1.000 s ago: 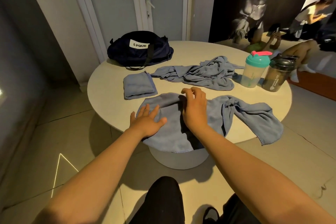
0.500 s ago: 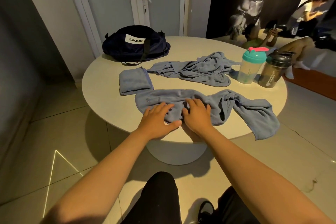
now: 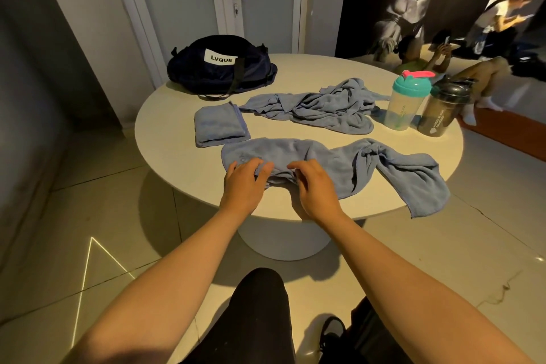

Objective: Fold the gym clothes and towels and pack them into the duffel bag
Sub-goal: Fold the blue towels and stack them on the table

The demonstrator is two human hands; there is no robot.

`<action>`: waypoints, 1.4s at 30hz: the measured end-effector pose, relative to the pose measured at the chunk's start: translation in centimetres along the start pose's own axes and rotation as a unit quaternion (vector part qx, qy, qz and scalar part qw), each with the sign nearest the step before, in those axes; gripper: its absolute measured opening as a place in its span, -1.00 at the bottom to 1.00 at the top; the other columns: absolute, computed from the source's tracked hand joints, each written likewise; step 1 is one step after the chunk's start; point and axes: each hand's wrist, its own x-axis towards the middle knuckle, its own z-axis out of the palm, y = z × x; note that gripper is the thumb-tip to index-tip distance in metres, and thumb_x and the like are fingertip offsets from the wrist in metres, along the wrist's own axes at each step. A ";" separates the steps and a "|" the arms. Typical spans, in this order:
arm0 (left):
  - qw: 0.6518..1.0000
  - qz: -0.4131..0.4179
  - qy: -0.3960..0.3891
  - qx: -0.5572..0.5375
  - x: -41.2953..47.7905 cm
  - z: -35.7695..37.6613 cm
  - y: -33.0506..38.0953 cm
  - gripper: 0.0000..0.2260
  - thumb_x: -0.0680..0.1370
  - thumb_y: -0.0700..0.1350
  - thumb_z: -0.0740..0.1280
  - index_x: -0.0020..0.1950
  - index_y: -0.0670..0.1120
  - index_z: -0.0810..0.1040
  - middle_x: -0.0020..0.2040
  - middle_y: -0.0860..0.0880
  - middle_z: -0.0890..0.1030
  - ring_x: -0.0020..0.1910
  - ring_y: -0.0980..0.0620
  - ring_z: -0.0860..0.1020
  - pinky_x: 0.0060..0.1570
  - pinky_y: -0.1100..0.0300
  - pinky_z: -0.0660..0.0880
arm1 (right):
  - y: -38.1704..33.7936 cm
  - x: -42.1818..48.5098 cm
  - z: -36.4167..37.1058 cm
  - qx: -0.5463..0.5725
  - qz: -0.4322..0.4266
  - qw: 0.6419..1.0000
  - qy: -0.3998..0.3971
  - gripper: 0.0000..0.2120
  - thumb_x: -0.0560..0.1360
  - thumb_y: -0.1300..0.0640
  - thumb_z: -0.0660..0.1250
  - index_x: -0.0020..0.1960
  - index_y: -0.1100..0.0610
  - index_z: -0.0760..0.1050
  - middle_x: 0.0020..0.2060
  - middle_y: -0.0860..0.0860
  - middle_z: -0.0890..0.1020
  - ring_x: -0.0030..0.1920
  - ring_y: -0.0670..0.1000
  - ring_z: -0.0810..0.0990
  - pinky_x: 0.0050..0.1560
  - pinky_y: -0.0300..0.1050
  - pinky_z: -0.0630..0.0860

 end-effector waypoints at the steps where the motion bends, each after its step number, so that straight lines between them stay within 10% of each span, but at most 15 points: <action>1: 1.000 -0.012 0.003 0.000 -0.2 -0.3 0.2 -0.54 0.64 0.30 0.05 -0.11 -0.01 0.53 -0.20 0.10 0.50 0.02 -0.04 0.41 0.13 -0.12 0.46 | -0.1 -0.1 -0.2 0.013 -0.004 1.000 -0.003 -0.75 0.63 0.25 0.24 0.27 0.13 0.54 0.05 0.12 0.57 -0.01 0.08 0.54 -0.05 -0.24 0.36; 4: 0.997 -0.067 -0.004 0.041 -0.4 -1.2 0.6 -0.38 0.64 0.33 -0.11 -0.10 0.00 0.63 -0.19 0.06 0.58 0.20 -0.11 0.38 0.12 -0.03 0.44 | -1.0 -0.3 -0.8 0.011 -0.047 0.996 -0.072 -0.75 0.64 0.21 0.24 0.27 0.11 0.56 0.07 0.09 0.64 -0.01 0.05 0.58 -0.04 -0.24 0.41; 9: 0.962 -0.053 -0.033 0.268 0.6 -4.4 1.7 -0.29 0.69 0.24 -0.18 -0.18 -0.06 0.68 -0.30 -0.02 0.62 -0.18 0.02 0.48 0.34 0.00 0.20 | -1.8 0.5 -0.9 -0.098 -0.019 0.990 -0.100 -0.73 0.60 -0.01 0.29 0.27 0.01 0.57 0.18 0.07 0.53 0.18 0.12 0.47 0.06 0.00 0.47; 13: 0.946 -0.038 -0.066 0.315 1.5 -4.6 1.3 -0.40 0.70 0.17 -0.11 -0.21 -0.02 0.63 -0.30 -0.03 0.58 -0.17 -0.02 0.48 0.46 -0.09 0.05 | -2.3 1.0 -0.4 -0.225 0.113 0.935 -0.250 -0.41 0.59 -0.33 0.08 0.55 -0.11 0.23 0.58 0.12 0.15 0.56 0.20 0.04 0.45 0.21 0.10; 17: 0.960 -0.053 -0.237 0.138 1.5 -4.8 1.6 -0.77 0.62 -0.04 0.20 0.13 -0.07 0.60 0.06 -0.15 0.62 -0.04 -0.18 0.59 -0.11 0.00 0.52 | -2.7 2.2 -0.8 -0.212 0.205 0.903 -0.314 -0.14 0.51 -0.46 0.11 0.64 -0.09 -0.09 0.61 0.17 -0.19 0.59 0.20 -0.27 0.51 0.32 -0.18; 22: 0.854 -0.069 -0.447 0.258 2.4 -6.9 2.7 -0.23 0.53 0.03 0.36 0.64 0.15 0.04 0.66 0.03 -0.11 0.60 -0.18 0.07 0.46 -0.09 0.21 | -2.6 4.0 -2.2 -0.207 0.228 0.908 -0.285 -0.15 0.44 -0.41 0.31 0.58 -0.05 0.15 0.57 0.16 0.05 0.57 0.27 -0.02 0.49 0.29 0.03; 27: 0.936 -0.053 -0.332 0.106 3.1 -4.3 1.7 -0.52 0.68 0.05 0.22 0.60 0.11 0.23 0.66 -0.01 -0.06 0.63 -0.09 0.02 0.53 0.02 0.04 | -2.2 4.1 0.2 -0.174 0.065 0.952 -0.241 -0.52 0.63 -0.19 0.13 0.48 -0.04 0.35 0.49 0.08 0.33 0.51 0.18 0.22 0.39 0.19 0.22; 31: 0.984 -0.004 -0.155 0.087 3.2 -2.4 -1.0 -0.65 0.68 -0.07 0.23 0.48 0.05 0.44 0.62 -0.01 0.15 0.58 -0.06 0.12 0.54 0.03 0.14 | 0.1 4.8 -0.4 -0.224 0.185 0.924 -0.247 -0.45 0.65 -0.20 0.00 0.57 0.00 0.16 0.60 0.12 0.07 0.58 0.22 0.00 0.51 0.31 0.03; 34: 0.978 -0.009 -0.125 0.167 3.0 -2.1 -2.2 -0.67 0.68 0.00 0.15 0.45 0.11 0.41 0.55 0.00 0.29 0.50 -0.08 0.21 0.50 0.00 0.18 | 1.0 5.0 -1.3 -0.220 0.270 0.911 -0.223 -0.50 0.67 -0.11 0.02 0.52 0.10 0.20 0.60 0.19 0.01 0.58 0.29 -0.07 0.50 0.40 -0.10; 39: 0.941 -0.021 -0.208 0.266 3.8 -1.8 -2.5 -0.53 0.66 0.02 0.06 0.60 0.17 0.18 0.64 0.00 0.11 0.59 -0.08 0.06 0.55 -0.11 -0.09 | 0.4 5.0 -0.4 -0.149 0.158 0.947 -0.238 -0.64 0.53 -0.15 0.20 0.23 0.01 0.41 0.37 0.11 0.31 0.47 0.23 0.15 0.45 0.37 -0.01; 42: 0.948 -0.046 -0.142 0.280 4.4 -2.7 -1.9 -0.58 0.62 -0.04 0.18 0.49 0.09 0.40 0.48 -0.06 0.39 0.42 -0.13 0.33 0.45 -0.02 0.20 | -0.2 5.4 0.0 -0.145 0.178 0.942 -0.247 -0.51 0.44 -0.24 0.26 0.27 -0.03 0.41 0.41 0.08 0.30 0.50 0.20 0.09 0.44 0.36 -0.01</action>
